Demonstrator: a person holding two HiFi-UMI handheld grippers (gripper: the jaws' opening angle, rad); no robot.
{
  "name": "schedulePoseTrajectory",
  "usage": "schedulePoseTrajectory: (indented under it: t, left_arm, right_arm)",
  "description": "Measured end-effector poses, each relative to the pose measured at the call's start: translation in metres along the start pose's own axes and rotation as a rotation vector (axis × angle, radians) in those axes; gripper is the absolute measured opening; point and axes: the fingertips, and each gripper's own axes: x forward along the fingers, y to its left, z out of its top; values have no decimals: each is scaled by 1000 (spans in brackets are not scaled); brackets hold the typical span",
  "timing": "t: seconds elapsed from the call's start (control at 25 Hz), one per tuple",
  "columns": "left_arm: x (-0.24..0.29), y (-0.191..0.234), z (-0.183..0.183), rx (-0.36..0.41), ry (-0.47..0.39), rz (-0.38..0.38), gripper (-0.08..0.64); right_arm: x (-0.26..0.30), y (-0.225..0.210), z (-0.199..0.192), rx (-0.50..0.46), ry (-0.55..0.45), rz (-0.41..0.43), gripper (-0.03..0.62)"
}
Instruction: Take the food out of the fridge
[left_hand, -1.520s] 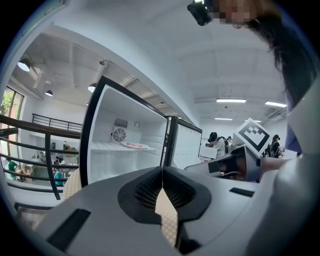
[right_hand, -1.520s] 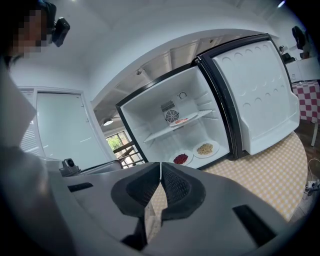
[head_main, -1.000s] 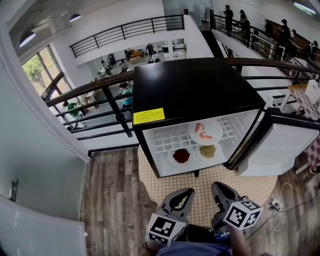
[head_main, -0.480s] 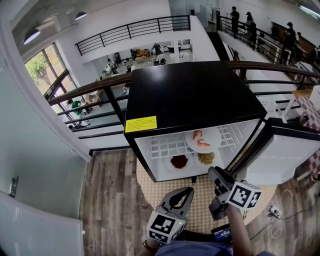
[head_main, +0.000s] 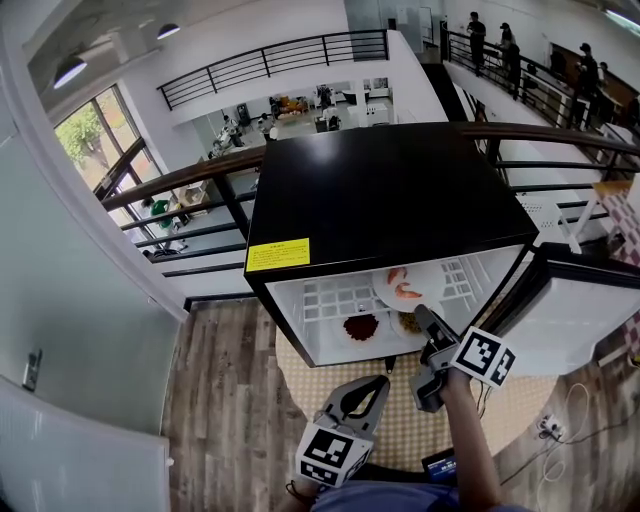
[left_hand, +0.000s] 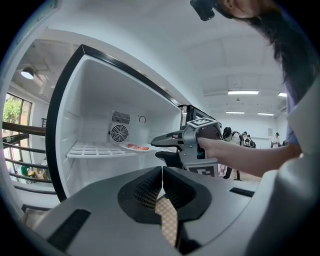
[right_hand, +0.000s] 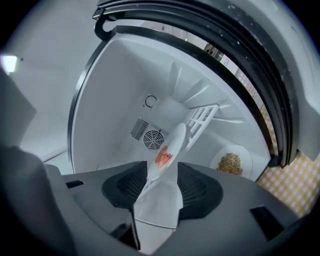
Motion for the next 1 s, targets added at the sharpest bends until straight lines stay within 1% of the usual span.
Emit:
schedulePoseTrajectory:
  t: [0.08,0.2,0.4,0.44,0.56,0.68,0.76,0.84,1.0]
  left_arm:
    - [0,2,-1,-1,3,6,17]
    - [1,6,-2,-2,5,15,17]
    - [2,11,-2,4,9,24,17]
    - [2,12,-2,3,9,24,17]
    - [2,14,-4,3,11,25,17]
    - [2,15,-4,1,15,22,17]
    - [2,15,-4,1,16,19,17]
    - [2,14,-5,2,17,16,17]
    - [0,13,-6,2,20,11,17]
  right_arm:
    - [7,-4,3,22,-5,-12,183]
    - [18,-8,4,69,-7,-2,183]
    - [28,-17,3,99,11,-30,181]
    - [28,-18,3,103,13,-35,155]
    - [26,-19,2,130,14,-35,143]
    - [24,-21,2,187,12,-25,128]
    - [21,-21,2,220,8,-3,113]
    - [18,-20,3,239,3,14,59]
    - [12,-17,2,256,1,22,52]
